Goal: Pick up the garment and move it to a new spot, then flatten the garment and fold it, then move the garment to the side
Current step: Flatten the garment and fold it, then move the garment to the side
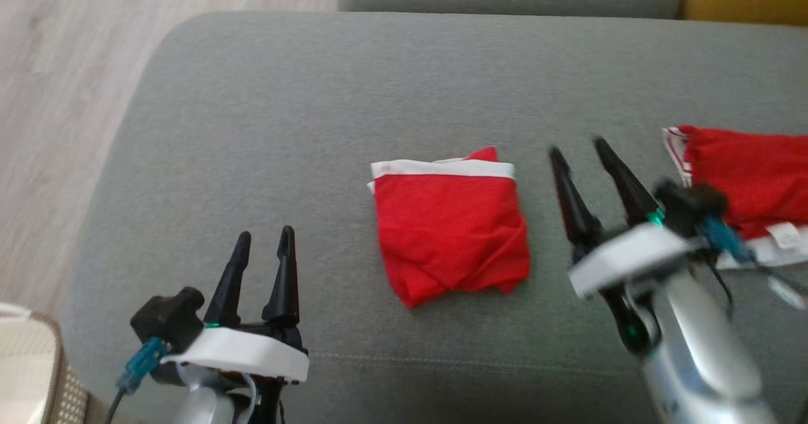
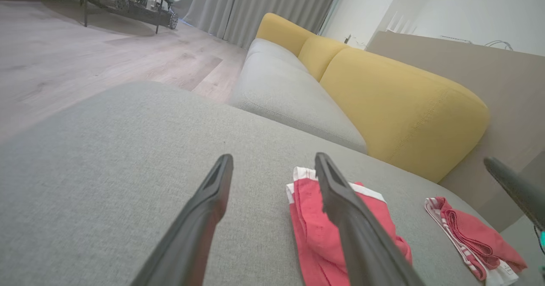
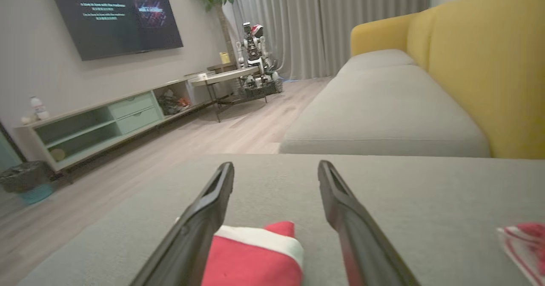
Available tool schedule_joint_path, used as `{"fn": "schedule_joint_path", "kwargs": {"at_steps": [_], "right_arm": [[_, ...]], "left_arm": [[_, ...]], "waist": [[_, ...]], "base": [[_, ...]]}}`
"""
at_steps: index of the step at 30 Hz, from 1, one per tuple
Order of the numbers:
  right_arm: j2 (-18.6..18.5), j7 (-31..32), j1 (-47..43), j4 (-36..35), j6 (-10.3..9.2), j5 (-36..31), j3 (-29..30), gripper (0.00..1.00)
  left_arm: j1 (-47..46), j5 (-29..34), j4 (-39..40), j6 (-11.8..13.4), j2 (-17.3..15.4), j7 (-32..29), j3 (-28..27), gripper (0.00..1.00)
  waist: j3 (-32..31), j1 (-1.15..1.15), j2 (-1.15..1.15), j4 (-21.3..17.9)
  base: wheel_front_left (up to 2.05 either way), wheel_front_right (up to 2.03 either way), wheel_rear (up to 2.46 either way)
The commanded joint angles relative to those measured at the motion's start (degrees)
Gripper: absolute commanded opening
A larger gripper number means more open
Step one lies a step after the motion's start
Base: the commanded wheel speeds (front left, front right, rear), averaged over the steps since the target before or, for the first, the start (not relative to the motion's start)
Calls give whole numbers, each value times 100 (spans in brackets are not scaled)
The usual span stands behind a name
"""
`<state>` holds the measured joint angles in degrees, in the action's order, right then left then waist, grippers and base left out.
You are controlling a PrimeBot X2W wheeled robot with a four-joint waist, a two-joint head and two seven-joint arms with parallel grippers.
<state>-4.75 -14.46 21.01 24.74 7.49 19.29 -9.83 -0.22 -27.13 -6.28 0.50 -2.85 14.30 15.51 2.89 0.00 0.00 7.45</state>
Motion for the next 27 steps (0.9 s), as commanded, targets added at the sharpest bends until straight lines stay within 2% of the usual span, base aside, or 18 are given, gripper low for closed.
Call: {"fn": "schedule_joint_path", "kwargs": {"at_steps": [1, 4, 11, 27], "right_arm": [[104, -52, -21, -254, 0, -83, -54, 100], [162, -53, -525, -878, 0, -744, 319, 100], [185, -53, -1478, -1913, 0, -1131, 605, 100], [187, -53, -1765, -2153, 0, -1167, 597, 100]], "left_arm": [[-194, 70, 218, -14, -3, 70, -220, 100], [-184, 96, 231, -36, -3, 70, -309, 100], [16, 206, 147, -147, -3, 70, -446, 100], [109, 348, 210, -211, -3, 70, -425, 100]], "waist": [[3, 0, 0, -94], [26, 0, 0, -225], [62, 0, 0, -496], [75, 0, 0, -514]], "base": [[0, 0, 0], [0, 0, 0], [0, 0, 0], [0, 0, 0]]}}
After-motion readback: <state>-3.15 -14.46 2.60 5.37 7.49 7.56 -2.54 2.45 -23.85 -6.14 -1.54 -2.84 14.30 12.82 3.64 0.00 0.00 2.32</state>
